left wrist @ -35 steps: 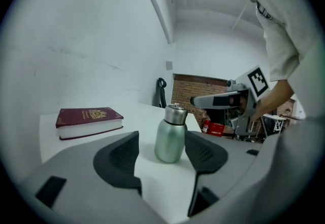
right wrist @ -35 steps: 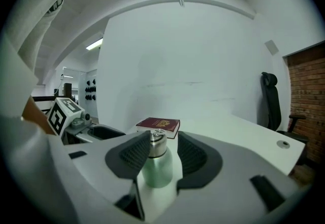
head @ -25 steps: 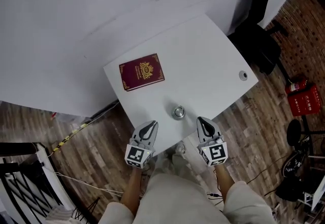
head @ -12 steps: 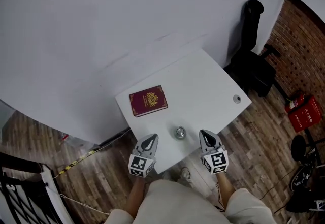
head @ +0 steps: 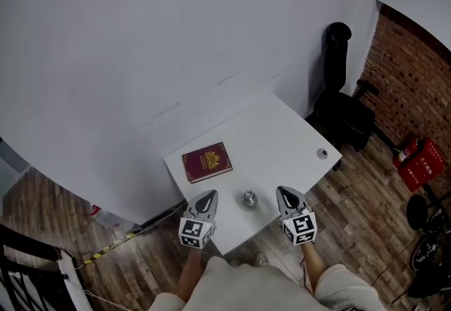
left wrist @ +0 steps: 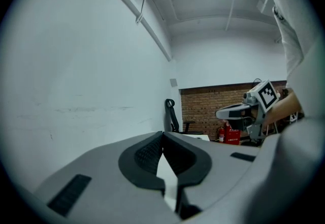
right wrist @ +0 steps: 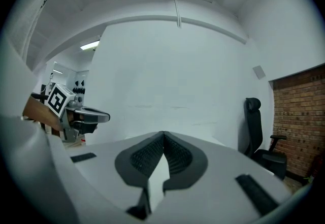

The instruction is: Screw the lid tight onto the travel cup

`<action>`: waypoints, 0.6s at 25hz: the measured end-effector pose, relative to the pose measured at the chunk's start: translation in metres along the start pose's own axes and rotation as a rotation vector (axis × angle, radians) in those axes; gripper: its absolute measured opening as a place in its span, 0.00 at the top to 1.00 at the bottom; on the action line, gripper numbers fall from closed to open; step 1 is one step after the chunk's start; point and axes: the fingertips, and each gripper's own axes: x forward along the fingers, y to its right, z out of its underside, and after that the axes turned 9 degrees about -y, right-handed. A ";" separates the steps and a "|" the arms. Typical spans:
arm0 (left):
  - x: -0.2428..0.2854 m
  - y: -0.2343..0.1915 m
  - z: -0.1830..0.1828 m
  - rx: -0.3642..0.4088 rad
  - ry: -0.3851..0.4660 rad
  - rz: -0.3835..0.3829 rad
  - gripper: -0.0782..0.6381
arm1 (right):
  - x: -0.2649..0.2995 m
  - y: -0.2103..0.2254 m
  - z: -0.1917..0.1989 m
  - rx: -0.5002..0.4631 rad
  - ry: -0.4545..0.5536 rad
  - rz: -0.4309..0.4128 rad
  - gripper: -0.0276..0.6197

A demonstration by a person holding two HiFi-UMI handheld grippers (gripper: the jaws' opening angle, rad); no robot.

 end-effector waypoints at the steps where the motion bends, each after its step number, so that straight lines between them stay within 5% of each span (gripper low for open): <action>1: -0.001 0.000 -0.003 -0.001 0.006 -0.001 0.88 | -0.002 0.001 -0.002 -0.002 0.002 0.005 0.96; 15: -0.007 -0.001 -0.008 -0.012 0.007 -0.015 0.88 | -0.018 0.006 -0.004 0.000 0.006 0.033 0.96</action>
